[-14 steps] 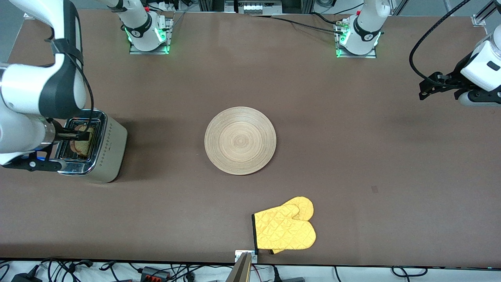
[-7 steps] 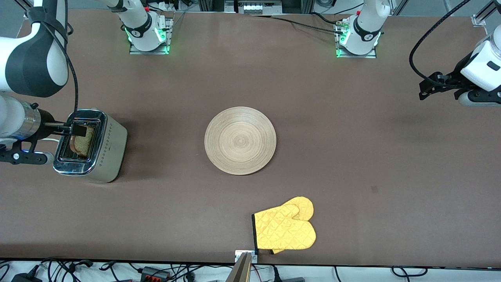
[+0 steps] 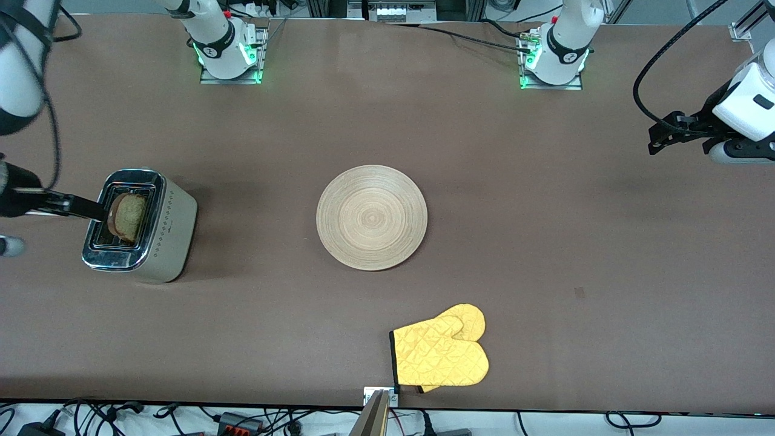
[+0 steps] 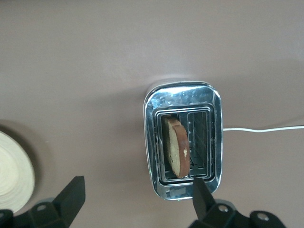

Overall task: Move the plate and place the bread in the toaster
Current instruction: 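Open the right gripper and raise it off the toaster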

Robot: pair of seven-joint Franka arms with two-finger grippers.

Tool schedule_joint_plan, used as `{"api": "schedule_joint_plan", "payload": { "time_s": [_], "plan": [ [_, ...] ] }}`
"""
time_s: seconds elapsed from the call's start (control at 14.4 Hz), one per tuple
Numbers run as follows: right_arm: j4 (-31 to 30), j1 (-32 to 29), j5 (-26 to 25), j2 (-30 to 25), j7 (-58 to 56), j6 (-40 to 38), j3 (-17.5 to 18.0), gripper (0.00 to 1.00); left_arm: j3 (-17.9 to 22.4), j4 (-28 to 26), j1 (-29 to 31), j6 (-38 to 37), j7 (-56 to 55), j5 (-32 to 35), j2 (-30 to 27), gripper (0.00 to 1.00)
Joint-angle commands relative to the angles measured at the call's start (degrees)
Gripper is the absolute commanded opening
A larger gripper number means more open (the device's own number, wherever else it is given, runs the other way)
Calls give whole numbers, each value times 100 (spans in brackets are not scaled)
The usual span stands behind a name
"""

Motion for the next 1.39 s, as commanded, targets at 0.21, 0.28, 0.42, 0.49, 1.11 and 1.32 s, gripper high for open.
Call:
{"api": "schedule_joint_plan", "payload": {
  "time_s": [0.21,0.28,0.42,0.49,1.11,1.32],
  "plan": [
    [-424,-1562,-503,-565,-54,492,1815,100,14,92,-8,-6,-7,-102,36,100],
    [-730,-1651,-503,-705,-80,676,1834,100,14,92,-8,-6,-7,-102,36,100],
    [-1075,-1687,-520,-926,-125,898,1843,100,14,92,-8,-6,-7,-102,36,100],
    [-1076,-1652,-555,-944,-125,863,1843,100,14,92,-8,-6,-7,-102,36,100],
    [-3076,-1546,-837,-2146,-282,1449,1852,100,14,92,-8,-6,-7,-102,36,100],
    [-3308,-1537,-872,-2332,-309,1522,1860,100,22,92,-8,-6,-7,-102,36,100]
  ]
}}
